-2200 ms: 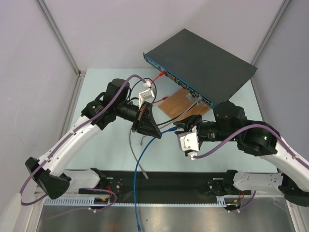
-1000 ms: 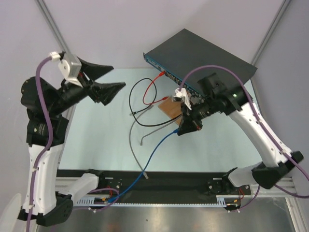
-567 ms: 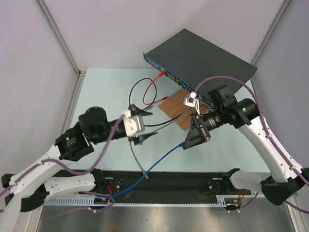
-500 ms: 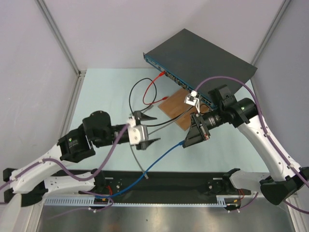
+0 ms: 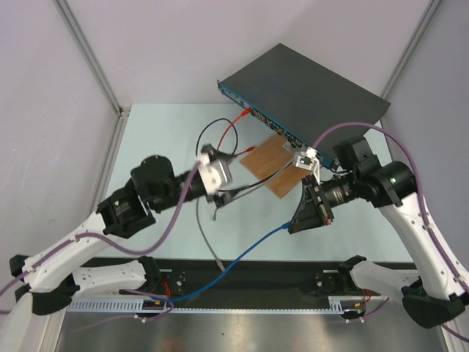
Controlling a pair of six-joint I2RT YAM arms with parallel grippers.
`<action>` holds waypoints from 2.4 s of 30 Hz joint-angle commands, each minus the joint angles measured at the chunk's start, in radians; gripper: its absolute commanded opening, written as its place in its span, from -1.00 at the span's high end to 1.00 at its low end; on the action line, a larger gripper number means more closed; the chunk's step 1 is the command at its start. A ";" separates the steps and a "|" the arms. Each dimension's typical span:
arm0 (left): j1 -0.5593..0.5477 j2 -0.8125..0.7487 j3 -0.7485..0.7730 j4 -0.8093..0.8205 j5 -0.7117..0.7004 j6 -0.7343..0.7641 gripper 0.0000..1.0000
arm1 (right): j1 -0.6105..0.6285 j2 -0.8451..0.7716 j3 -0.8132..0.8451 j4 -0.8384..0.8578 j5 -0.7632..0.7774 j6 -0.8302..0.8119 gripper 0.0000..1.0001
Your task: Insert the plug into the switch port
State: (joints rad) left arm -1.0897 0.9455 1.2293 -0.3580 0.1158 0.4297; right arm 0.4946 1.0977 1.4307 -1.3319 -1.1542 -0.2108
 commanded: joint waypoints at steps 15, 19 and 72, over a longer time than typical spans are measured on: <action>0.717 0.235 0.142 -0.150 -0.019 -0.457 -0.57 | 0.031 -0.058 0.194 -0.182 0.031 -0.159 1.00; 0.718 0.328 0.165 -0.202 -0.060 -0.551 -0.55 | 0.110 -0.021 0.223 -0.152 0.059 -0.182 1.00; 0.930 0.242 0.016 -0.039 0.134 -0.767 -0.72 | 0.239 -0.145 0.165 0.163 0.513 0.051 1.00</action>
State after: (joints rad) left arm -0.1677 1.2678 1.2026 -0.4419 0.2176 -0.3248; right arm 0.7612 0.9127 1.6054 -1.1500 -0.5327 -0.2371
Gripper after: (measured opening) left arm 0.855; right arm 0.088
